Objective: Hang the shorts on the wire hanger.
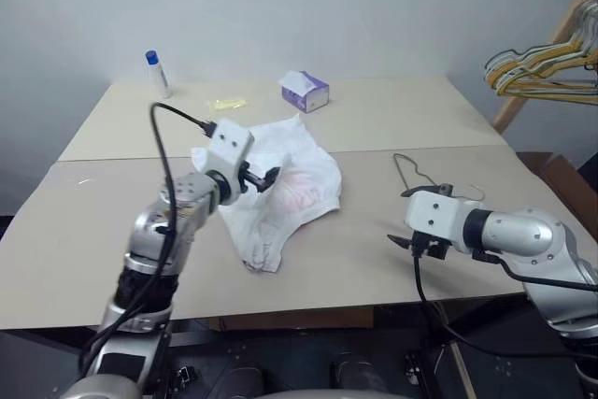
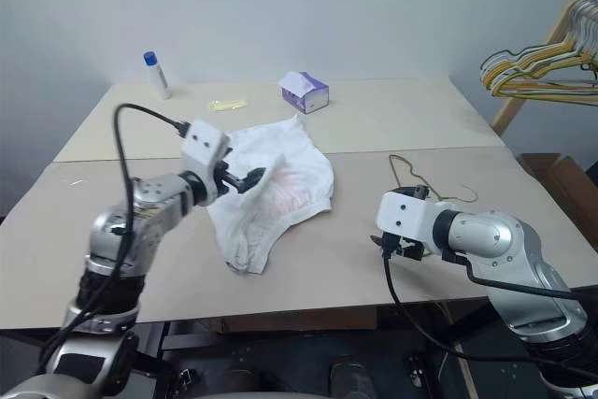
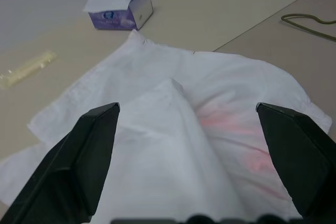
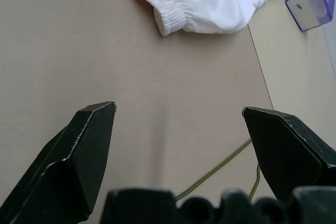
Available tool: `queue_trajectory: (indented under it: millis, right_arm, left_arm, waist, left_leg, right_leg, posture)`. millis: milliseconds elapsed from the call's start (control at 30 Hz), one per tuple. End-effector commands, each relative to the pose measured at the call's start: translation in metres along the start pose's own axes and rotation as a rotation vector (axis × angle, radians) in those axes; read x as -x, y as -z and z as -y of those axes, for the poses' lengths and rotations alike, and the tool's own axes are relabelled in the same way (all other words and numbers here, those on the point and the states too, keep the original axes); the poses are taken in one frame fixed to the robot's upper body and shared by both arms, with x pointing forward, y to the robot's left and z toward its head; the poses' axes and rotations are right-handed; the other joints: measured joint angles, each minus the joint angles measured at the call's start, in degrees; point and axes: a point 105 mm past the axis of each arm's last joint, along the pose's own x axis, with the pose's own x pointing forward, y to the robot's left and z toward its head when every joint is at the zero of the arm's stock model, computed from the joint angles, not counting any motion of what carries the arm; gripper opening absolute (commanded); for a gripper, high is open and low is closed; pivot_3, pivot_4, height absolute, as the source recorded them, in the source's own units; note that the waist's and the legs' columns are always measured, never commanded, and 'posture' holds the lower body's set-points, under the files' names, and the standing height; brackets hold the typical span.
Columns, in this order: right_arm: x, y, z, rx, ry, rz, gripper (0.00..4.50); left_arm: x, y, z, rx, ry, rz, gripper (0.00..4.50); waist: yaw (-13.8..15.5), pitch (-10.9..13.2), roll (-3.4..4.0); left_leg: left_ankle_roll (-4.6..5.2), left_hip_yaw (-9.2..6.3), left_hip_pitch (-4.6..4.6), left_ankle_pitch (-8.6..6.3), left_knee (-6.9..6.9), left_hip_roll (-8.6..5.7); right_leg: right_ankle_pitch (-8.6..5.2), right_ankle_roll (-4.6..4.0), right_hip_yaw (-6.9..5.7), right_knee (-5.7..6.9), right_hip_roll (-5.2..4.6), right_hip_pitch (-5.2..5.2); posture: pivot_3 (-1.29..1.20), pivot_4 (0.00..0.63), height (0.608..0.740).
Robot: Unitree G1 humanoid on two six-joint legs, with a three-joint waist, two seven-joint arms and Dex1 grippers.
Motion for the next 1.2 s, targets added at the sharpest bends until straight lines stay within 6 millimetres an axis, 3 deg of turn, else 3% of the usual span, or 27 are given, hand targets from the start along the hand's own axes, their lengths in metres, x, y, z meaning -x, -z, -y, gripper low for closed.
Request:
queue_trajectory:
  millis: [33, 300, 333, 433, 800, 967, 1033, 1133, 1200]
  right_arm:
    - [0.008, -0.006, 0.014, 0.037, 0.054, 0.002, 4.48]
    - [0.006, -0.007, 0.017, 0.046, 0.056, 0.005, 4.48]
    - [0.006, -0.007, 0.017, 0.047, 0.057, 0.005, 4.49]
    - [0.006, -0.007, 0.018, 0.044, 0.063, 0.003, 4.50]
    - [0.006, -0.003, 0.017, 0.040, 0.072, -0.009, 4.50]
    - [0.005, -0.003, 0.017, 0.041, 0.072, -0.005, 4.50]
    - [0.004, -0.004, 0.017, 0.043, 0.071, -0.002, 4.50]
    - [0.004, -0.003, 0.017, 0.045, 0.066, -0.001, 4.50]
    - [0.001, -0.001, 0.015, 0.057, 0.050, -0.005, 4.50]
  left_arm:
    - [-0.012, 0.000, -0.002, -0.050, -0.077, -0.029, 4.50]
    - [-0.031, 0.016, 0.002, -0.053, -0.066, -0.111, 4.50]
    - [-0.033, 0.017, 0.003, -0.027, -0.057, -0.114, 4.32]
    - [-0.034, 0.020, -0.001, -0.028, -0.055, -0.128, 3.62]
    - [-0.038, 0.017, -0.007, -0.029, -0.067, -0.115, 0.04]
    - [-0.037, 0.010, -0.014, -0.019, -0.142, -0.066, 0.04]
    - [-0.031, -0.002, -0.028, 0.082, -0.238, 0.027, 0.04]
    - [-0.010, -0.012, -0.058, 0.275, -0.411, 0.161, 0.04]
    - [0.021, -0.005, -0.084, 0.438, -0.576, 0.265, 0.04]
  waist:
    - [-0.3, 0.0, 0.00]
    - [-0.2, 0.0, -0.01]
    - [-0.2, 0.0, -0.01]
    - [-0.2, 0.0, -0.01]
    - [-0.3, 0.0, 0.00]
    - [-0.2, 0.0, -0.01]
    - [-0.1, 0.0, -0.01]
    - [-0.1, 0.0, -0.04]
    - [-0.2, 0.0, -0.04]
  left_leg:
    - [0.00, 0.00, 0.00, 0.00, 0.00, 0.00]
    - [0.00, -0.01, -0.01, 0.00, 0.00, -0.01]
    - [0.00, 0.00, -0.02, 0.00, 0.00, -0.02]
    - [0.00, 0.00, -0.03, 0.00, 0.00, -0.04]
    - [0.00, 0.01, -0.03, 0.00, 0.00, -0.04]
    - [0.00, 0.00, -0.03, 0.00, 0.00, -0.04]
    - [0.00, 0.00, -0.04, 0.00, 0.00, -0.04]
    - [0.00, -0.01, -0.06, 0.00, 0.00, -0.03]
    - [-0.01, -0.01, -0.04, 0.00, -0.02, -0.03]
  right_leg:
    - [0.00, -0.01, 0.00, 0.00, 0.01, 0.00]
    - [0.01, -0.01, 0.00, -0.04, 0.00, 0.00]
    - [0.01, 0.00, 0.00, -0.06, -0.01, 0.00]
    - [0.01, 0.01, 0.00, -0.07, -0.04, 0.00]
    - [0.02, 0.02, 0.00, -0.08, -0.04, 0.00]
    - [0.02, 0.02, 0.00, -0.07, -0.05, 0.00]
    - [0.03, 0.03, 0.00, -0.08, -0.05, 0.00]
    - [0.05, 0.03, 0.01, -0.09, -0.08, -0.01]
    - [0.06, 0.03, 0.04, -0.08, -0.08, -0.02]
  posture:
    - [-0.07, 0.000, 0.740]
    - [-0.07, 0.000, 0.740]
    - [-0.07, 0.000, 0.740]
    - [-0.07, 0.000, 0.740]
    - [-0.07, 0.000, 0.740]
    - [-0.06, 0.000, 0.740]
    - [-0.05, 0.000, 0.740]
    - [-0.03, 0.000, 0.740]
    - [-0.01, 0.000, 0.740]
